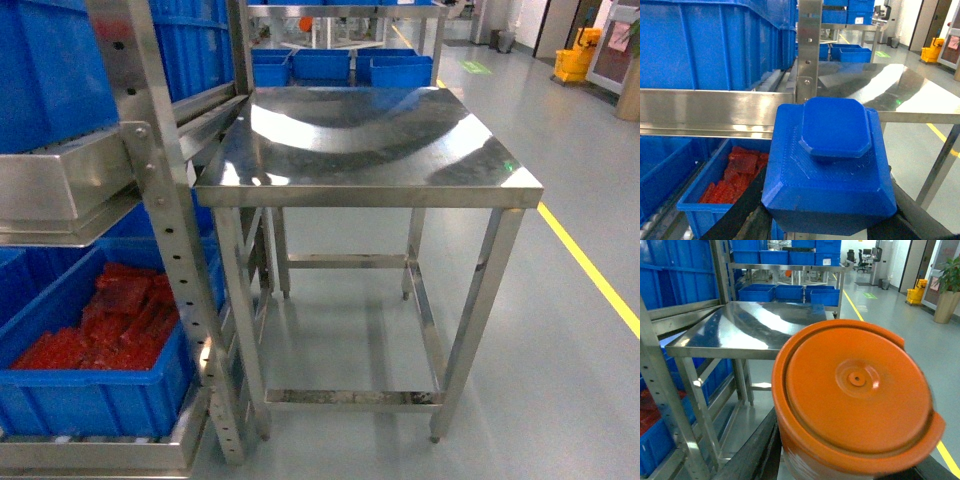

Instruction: Sort blue parts and orange caps into right shelf containers

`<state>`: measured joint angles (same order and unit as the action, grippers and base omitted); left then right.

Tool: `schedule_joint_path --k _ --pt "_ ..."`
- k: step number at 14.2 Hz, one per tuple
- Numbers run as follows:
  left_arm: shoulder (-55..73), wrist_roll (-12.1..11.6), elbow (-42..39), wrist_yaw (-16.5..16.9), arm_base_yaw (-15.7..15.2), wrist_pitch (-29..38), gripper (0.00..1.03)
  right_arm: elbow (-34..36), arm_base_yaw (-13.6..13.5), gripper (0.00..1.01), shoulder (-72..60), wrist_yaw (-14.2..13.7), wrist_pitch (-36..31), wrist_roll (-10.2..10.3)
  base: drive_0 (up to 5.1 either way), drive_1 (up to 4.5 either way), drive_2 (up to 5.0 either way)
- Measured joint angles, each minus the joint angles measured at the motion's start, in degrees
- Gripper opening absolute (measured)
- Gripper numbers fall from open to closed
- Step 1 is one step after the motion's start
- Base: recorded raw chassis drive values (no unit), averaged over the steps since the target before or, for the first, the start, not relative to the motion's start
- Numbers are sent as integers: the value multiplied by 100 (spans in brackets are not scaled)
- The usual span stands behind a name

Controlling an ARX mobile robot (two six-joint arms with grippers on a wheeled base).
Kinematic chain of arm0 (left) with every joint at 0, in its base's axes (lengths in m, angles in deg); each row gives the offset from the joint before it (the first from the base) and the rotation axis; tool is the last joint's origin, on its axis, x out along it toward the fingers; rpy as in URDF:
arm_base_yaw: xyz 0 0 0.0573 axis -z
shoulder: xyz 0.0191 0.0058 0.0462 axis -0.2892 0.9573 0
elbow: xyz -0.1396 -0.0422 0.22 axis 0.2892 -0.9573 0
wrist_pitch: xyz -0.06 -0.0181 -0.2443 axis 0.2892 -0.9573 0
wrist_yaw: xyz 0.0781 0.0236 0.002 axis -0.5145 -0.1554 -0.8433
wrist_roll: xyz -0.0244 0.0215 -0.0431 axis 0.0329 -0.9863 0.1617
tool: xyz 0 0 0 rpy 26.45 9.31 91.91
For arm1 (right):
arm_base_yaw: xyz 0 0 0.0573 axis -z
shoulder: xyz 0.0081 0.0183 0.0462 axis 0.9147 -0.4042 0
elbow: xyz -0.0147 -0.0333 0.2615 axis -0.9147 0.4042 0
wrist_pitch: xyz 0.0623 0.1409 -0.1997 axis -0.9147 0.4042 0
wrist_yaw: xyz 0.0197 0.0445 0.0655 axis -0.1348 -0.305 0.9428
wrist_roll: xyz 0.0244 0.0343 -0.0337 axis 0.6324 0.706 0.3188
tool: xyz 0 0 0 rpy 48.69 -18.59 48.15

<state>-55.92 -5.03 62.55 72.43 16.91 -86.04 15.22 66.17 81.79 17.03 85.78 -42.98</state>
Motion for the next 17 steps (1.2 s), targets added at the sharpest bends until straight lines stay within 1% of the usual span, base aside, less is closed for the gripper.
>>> schedule_joint_path --k 12,17 --pt "0 0 0 7 0 -2 43 0 0 44 0 2 0 0 -467 120 374" --pt "0 0 0 4 0 -4 43 0 0 44 0 0 24 0 -500 246 246"
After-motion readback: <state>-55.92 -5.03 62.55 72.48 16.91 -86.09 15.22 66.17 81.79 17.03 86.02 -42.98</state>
